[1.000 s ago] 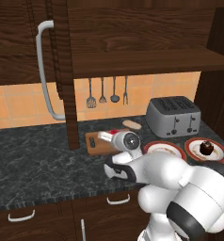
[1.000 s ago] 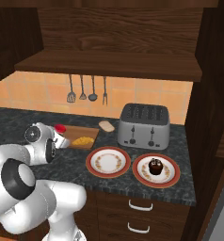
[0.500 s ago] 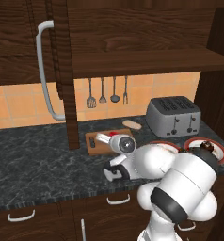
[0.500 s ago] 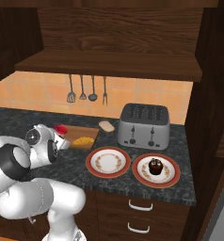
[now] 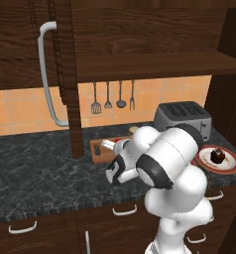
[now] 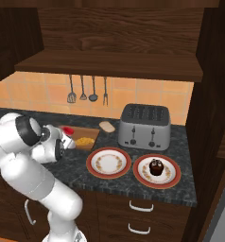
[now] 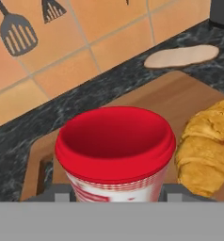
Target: From the different types of pastries on the counter, select a croissant and place it on the cutting board. Then retrieve a jar of jam from the cabinet and place it alongside the croissant on the cutting board.
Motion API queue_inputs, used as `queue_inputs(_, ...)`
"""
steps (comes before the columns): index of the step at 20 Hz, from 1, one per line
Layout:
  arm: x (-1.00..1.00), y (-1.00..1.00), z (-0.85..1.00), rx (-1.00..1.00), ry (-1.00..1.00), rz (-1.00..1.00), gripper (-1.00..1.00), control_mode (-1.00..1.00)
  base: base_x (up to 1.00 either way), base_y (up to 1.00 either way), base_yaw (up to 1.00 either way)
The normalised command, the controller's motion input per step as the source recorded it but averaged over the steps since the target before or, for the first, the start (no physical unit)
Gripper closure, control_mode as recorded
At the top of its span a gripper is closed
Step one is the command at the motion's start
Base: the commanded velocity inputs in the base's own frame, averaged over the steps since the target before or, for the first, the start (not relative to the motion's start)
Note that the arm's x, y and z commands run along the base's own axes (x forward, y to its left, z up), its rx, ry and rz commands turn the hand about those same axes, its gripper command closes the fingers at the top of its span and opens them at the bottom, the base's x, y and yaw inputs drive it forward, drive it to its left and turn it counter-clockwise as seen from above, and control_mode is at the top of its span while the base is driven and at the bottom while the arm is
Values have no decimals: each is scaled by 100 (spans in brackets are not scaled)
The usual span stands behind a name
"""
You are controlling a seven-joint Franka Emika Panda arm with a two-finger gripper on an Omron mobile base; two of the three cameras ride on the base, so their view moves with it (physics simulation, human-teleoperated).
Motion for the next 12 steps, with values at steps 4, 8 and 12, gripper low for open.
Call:
queue_inputs(4,38,0,-59,0,-2,0,100,-100,0,0,0)
queue_inputs(8,8,0,-60,0,-15,0,100,-100,0,0,0)
queue_inputs(12,-18,0,-66,-1,-29,0,100,-100,0,0,0)
